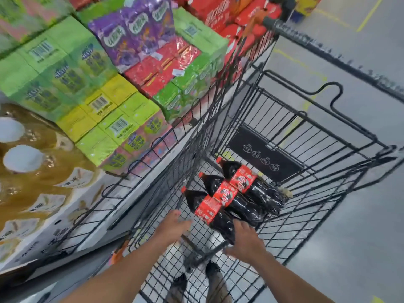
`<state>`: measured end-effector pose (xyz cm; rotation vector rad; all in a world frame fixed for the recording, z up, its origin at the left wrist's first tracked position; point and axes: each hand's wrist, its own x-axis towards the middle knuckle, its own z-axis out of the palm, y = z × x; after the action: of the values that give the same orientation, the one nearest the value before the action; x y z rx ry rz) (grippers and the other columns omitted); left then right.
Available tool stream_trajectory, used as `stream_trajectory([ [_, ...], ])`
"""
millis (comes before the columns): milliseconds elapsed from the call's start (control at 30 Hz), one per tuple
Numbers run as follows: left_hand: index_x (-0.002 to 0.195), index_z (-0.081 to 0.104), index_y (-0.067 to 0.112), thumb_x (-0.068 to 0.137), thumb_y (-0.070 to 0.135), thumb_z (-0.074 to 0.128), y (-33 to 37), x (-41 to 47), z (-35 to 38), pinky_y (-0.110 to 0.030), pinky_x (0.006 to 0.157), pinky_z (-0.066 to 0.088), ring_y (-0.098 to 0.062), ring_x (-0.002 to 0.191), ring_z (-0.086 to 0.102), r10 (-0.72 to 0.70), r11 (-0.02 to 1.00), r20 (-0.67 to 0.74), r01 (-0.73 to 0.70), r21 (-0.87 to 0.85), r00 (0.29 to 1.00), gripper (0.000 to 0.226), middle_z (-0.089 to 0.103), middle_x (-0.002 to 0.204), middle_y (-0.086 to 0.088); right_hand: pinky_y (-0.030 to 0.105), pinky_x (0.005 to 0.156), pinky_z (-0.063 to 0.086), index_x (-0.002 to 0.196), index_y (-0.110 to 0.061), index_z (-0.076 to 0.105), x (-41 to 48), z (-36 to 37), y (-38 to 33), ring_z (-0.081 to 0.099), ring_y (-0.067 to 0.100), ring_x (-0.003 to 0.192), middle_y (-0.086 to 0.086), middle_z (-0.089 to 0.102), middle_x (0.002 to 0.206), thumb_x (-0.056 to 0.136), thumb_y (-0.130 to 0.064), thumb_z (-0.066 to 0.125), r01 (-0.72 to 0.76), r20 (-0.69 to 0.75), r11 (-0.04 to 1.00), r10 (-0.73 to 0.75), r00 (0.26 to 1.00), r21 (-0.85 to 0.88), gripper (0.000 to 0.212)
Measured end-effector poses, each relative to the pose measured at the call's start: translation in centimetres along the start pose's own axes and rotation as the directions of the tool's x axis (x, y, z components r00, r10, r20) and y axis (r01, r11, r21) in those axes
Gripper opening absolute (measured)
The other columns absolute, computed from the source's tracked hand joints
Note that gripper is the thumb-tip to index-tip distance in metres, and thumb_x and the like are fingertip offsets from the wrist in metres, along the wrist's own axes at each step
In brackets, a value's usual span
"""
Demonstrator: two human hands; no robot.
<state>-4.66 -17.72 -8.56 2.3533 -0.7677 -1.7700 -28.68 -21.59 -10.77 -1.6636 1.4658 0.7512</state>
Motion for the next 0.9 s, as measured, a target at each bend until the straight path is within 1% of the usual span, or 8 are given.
stream_trajectory([
  [167,0.149,0.046,0.018,0.092,0.054,0.068,1.7,5.0,1.6,-0.054,0.111,0.048,-0.032,0.132,0.056,-0.142,0.978,-0.007,0.139,-0.158,0.990,0.071,0.061,0.135,-0.005,0.050,0.119,0.036,0.161,-0.016,0.012,4.2,-0.2,0.5,0.025,0.031,0.151,0.007,0.024,0.164,0.081,-0.057,0.078,0.010,0.017,0.998,-0.009,1.000,-0.068,0.112],
  [300,0.143,0.050,0.012,0.086,0.058,0.074,1.8,9.4,2.7,-0.055,0.108,0.051,-0.036,0.130,0.055,-0.256,0.927,-0.029,0.237,-0.290,0.966,0.077,0.054,0.144,-0.011,0.049,0.119,0.036,0.161,-0.014,0.011,6.9,0.8,0.7,0.028,0.030,0.149,0.006,0.026,0.163,0.076,-0.060,0.081,0.006,0.021,0.997,-0.005,1.000,-0.074,0.119],
  [400,0.128,0.055,0.010,0.091,0.050,0.074,2.6,11.1,3.1,-0.053,0.108,0.050,-0.035,0.118,0.055,-0.346,0.865,-0.006,0.316,-0.390,0.938,0.058,0.056,0.125,-0.011,0.050,0.118,0.036,0.161,-0.014,0.007,8.5,1.5,0.7,0.026,0.030,0.150,0.005,0.021,0.165,0.076,-0.062,0.081,-0.003,0.028,0.995,0.006,1.000,-0.095,0.123],
  [533,0.134,0.053,0.012,0.088,0.059,0.074,2.6,14.6,3.4,-0.039,0.089,0.051,-0.025,0.090,0.053,-0.405,0.830,-0.005,0.365,-0.423,0.914,0.069,0.051,0.092,-0.005,0.051,0.118,0.035,0.162,-0.016,0.001,10.7,1.9,0.6,0.021,0.029,0.152,0.006,0.018,0.166,0.077,-0.058,0.082,-0.025,0.059,0.997,0.029,0.998,-0.072,0.125],
  [600,0.128,0.054,0.014,0.084,0.063,0.075,2.6,16.3,3.4,-0.039,0.090,0.054,-0.022,0.086,0.054,-0.421,0.799,0.026,0.384,-0.463,0.907,0.069,0.058,0.110,-0.010,0.049,0.118,0.037,0.162,-0.013,0.002,11.8,2.3,0.8,0.022,0.028,0.150,0.007,0.021,0.164,0.077,-0.058,0.081,-0.021,0.059,0.998,0.025,0.998,-0.065,0.125],
  [700,0.133,0.053,0.020,0.078,0.066,0.080,2.4,18.6,3.6,-0.050,0.092,0.060,-0.027,0.109,0.058,-0.446,0.744,0.104,0.433,-0.509,0.889,0.076,0.056,0.131,-0.009,0.044,0.115,0.041,0.156,-0.009,0.015,13.2,3.0,0.9,0.031,0.026,0.144,0.007,0.033,0.153,0.074,-0.060,0.082,-0.036,0.056,0.996,0.041,0.998,-0.085,0.117],
  [833,0.138,0.048,0.024,0.068,0.070,0.084,2.2,20.8,4.5,-0.065,0.085,0.058,-0.033,0.121,0.056,-0.457,0.696,0.195,0.486,-0.529,0.868,0.091,0.057,0.137,-0.011,0.040,0.107,0.047,0.136,-0.013,0.035,14.2,3.6,0.7,0.045,0.024,0.130,0.005,0.047,0.135,0.070,-0.063,0.084,-0.043,-0.009,0.996,0.042,0.999,-0.084,0.097],
  [900,0.137,0.048,0.022,0.070,0.067,0.085,2.3,21.3,5.2,-0.067,0.087,0.057,-0.036,0.111,0.062,-0.471,0.681,0.197,0.496,-0.538,0.860,0.089,0.060,0.129,-0.014,0.040,0.106,0.048,0.135,-0.013,0.037,14.6,4.0,0.9,0.047,0.025,0.128,0.006,0.048,0.134,0.071,-0.064,0.082,-0.032,-0.021,0.994,0.030,0.999,-0.102,0.093],
])
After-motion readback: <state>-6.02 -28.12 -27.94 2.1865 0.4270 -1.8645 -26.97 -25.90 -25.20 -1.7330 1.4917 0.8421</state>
